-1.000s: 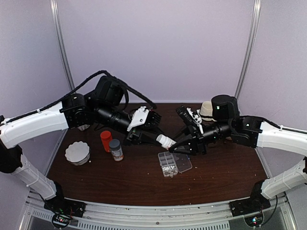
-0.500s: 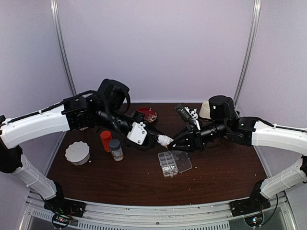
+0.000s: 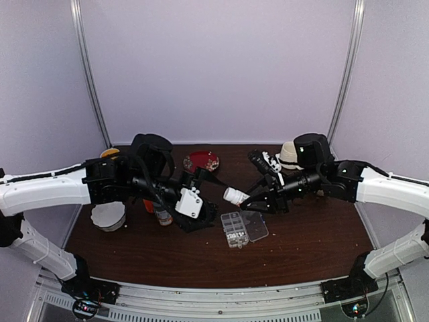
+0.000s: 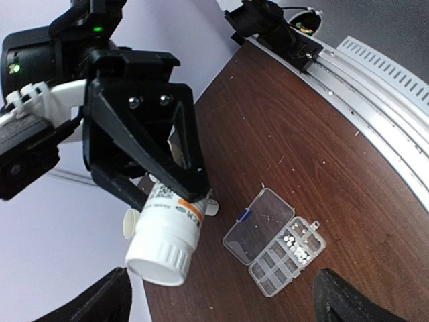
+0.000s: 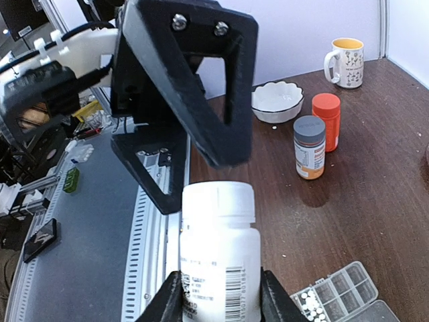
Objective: Sort the pills into containers
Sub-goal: Screw the lid of the pill bottle onto the pill bottle.
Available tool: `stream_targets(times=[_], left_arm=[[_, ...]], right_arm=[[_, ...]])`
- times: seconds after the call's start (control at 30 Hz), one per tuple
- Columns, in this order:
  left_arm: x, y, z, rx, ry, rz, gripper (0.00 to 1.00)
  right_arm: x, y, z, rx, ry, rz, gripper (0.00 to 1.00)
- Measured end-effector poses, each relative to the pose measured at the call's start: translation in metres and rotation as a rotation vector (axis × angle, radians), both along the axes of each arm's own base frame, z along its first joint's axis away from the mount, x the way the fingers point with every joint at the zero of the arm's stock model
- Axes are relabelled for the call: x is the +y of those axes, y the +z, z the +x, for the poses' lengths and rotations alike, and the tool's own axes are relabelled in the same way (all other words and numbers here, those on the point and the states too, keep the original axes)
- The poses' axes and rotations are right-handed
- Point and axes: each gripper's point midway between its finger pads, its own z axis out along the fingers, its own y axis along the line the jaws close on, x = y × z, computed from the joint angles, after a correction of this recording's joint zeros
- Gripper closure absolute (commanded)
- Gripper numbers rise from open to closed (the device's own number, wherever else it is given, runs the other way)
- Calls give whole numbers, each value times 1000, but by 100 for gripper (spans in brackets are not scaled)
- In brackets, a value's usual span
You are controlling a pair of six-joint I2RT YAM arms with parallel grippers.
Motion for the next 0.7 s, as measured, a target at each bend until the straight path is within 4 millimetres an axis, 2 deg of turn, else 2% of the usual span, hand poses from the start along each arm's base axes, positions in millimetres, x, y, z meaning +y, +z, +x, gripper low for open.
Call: stream_targets(times=[0.1, 0.27, 0.4, 0.53, 0.7], left_arm=[[8, 12, 2, 77, 88, -51, 2], [10, 40, 20, 297, 316, -195, 2], [5, 57, 32, 611, 495, -309, 3], [2, 68, 35, 942, 565, -411, 5], [2, 67, 42, 1269, 610, -478, 11]], right_arm=[[-4, -1, 7, -45, -19, -15, 100], [-8, 4, 10, -119, -30, -12, 100], [-11, 22, 15, -228, -62, 27, 100], [-12, 41, 22, -351, -99, 70, 100], [-8, 43, 25, -431, -124, 60, 100]])
